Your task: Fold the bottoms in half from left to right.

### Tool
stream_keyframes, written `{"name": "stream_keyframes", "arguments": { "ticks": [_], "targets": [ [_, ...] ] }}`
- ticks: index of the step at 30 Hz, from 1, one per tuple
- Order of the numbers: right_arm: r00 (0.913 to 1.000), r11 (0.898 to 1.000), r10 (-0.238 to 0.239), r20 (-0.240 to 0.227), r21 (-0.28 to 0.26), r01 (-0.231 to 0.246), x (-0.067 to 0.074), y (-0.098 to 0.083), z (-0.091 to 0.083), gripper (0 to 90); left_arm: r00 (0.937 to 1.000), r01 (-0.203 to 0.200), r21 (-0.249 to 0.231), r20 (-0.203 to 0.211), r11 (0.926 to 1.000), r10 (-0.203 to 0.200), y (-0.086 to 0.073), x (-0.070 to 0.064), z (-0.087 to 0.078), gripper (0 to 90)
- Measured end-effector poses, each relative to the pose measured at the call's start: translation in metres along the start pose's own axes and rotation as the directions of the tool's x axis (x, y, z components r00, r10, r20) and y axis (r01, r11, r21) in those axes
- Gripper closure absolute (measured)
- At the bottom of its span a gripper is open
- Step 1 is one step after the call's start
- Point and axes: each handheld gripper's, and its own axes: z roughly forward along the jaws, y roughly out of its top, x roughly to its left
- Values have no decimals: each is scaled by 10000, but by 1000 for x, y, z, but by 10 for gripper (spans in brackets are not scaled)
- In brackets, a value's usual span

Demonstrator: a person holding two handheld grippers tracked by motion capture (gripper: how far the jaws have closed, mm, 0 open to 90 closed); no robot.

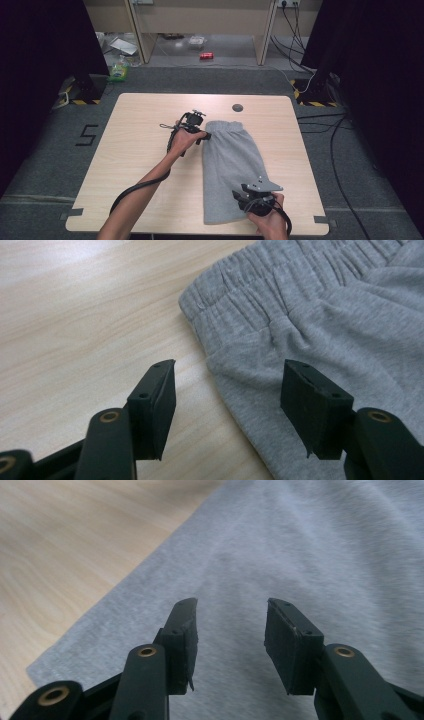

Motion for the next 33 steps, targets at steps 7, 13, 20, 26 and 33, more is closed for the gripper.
{"name": "stream_keyframes", "arguments": {
  "ticks": [7, 13, 20, 26, 33],
  "targets": [
    [9950, 9991, -350, -930, 198, 370, 29, -2, 12, 555, 10000, 79, 118, -48, 9999, -78, -3, -1, 9, 418],
    [9846, 9962, -730, -1588, 352, 795, 52, 1, 25, 550, 9993, -124, 167, -363, 9998, 130, -5, -4, 17, 487],
    [9715, 9900, -1086, -2105, 658, 1250, 74, -3, 38, 542, 9949, -743, 176, -665, 9971, 753, -3, -11, 17, 673],
    [9620, 9795, -1606, -2209, 846, 1829, 87, -5, 46, 520, 9936, -882, 219, -696, 9959, 895, -2, -11, 17, 699],
    [9521, 9556, -2651, -1526, 899, 2805, 95, -9, 47, 641, 9898, -1113, 279, -867, 9934, 1133, -2, -13, 17, 724]
  ]
}}
